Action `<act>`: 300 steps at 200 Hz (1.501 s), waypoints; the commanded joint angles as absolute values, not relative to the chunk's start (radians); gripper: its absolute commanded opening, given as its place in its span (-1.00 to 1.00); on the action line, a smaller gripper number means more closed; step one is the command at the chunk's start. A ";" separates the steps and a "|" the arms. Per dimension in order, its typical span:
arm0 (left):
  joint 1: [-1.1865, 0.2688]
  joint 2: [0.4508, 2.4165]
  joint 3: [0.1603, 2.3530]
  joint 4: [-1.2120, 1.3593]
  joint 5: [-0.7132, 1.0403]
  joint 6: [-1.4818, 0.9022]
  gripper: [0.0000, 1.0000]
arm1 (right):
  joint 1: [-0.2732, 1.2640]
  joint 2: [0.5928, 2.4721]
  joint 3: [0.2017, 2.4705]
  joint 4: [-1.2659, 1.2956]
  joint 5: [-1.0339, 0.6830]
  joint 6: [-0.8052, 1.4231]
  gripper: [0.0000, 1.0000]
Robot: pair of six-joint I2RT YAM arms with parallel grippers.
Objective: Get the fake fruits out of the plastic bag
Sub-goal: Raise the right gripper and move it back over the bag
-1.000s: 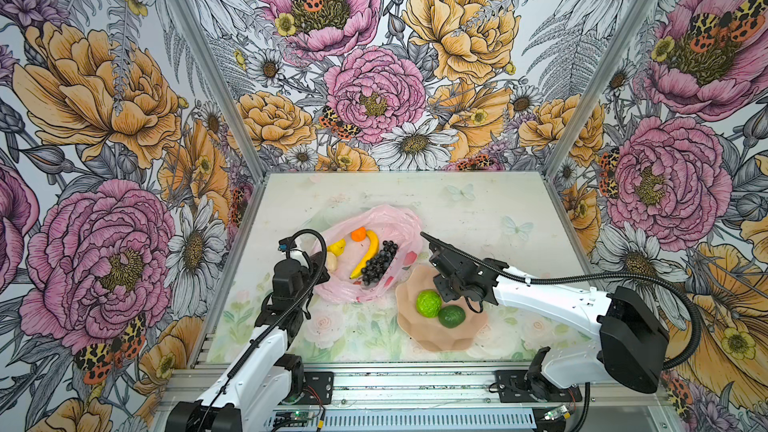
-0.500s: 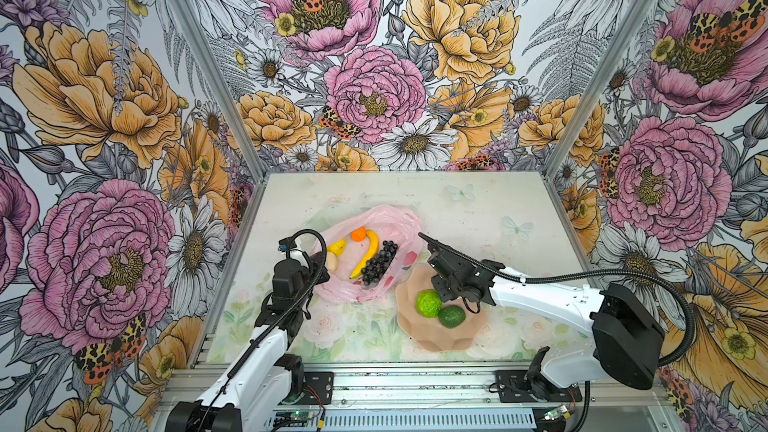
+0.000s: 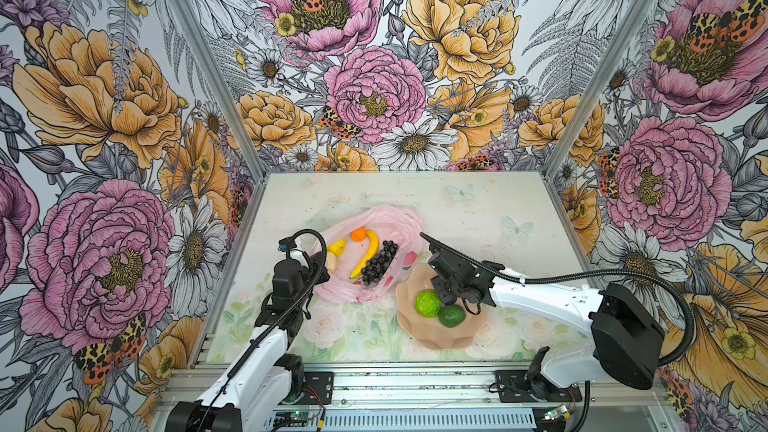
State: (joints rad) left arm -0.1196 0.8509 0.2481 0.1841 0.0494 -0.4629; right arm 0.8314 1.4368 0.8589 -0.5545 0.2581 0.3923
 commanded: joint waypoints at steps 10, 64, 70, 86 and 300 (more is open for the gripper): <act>-0.113 0.851 0.237 0.209 0.044 -0.440 -1.00 | 0.824 1.416 0.866 -0.531 0.259 0.411 0.16; -0.113 0.852 0.237 0.208 0.044 -0.439 -1.00 | 0.822 1.390 0.872 -0.533 0.258 0.420 0.16; -0.113 0.853 0.237 0.210 0.045 -0.440 -1.00 | 0.822 1.387 0.875 -0.534 0.258 0.422 0.16; -0.113 0.857 0.236 0.213 0.048 -0.440 -1.00 | 0.822 1.375 0.894 -0.544 0.254 0.432 0.15; -0.081 0.831 0.294 -0.027 -0.061 -0.545 -1.00 | 0.972 2.024 1.606 -0.312 0.055 0.771 0.18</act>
